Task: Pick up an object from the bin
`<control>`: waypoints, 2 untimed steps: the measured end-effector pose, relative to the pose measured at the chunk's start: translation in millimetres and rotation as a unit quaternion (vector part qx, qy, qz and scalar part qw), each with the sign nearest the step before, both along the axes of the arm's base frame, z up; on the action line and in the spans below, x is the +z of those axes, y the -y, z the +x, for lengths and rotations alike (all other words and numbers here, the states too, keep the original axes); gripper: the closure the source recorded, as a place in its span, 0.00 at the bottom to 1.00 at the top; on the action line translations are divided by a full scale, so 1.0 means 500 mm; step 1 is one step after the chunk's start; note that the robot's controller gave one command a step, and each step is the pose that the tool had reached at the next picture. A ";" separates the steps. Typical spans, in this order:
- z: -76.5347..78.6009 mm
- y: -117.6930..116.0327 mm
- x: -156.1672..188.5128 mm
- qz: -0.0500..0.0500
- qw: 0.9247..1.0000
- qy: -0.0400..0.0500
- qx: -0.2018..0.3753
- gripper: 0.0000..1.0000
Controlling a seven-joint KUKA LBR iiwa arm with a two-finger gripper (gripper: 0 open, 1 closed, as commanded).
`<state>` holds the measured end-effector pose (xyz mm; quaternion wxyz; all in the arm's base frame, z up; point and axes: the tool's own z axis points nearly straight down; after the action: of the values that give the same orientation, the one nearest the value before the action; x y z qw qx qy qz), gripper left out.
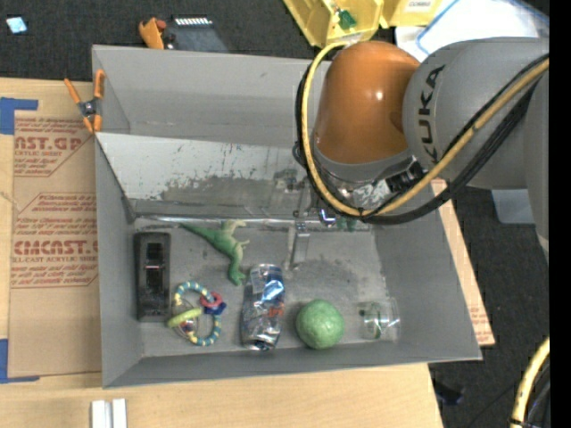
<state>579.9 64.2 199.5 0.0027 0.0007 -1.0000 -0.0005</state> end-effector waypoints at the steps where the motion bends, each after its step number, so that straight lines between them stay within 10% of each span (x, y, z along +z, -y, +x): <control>1: 0.003 0.000 0.008 0.000 1.000 0.003 0.000 0.00; 2: -0.053 0.024 -0.034 0.000 0.998 0.006 0.069 0.00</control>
Offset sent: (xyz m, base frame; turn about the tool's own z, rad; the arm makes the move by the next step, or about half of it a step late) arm -0.0454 -0.0222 -0.0316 -0.2192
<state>553.6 52.0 182.7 -0.0032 0.0698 -0.9976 -0.0006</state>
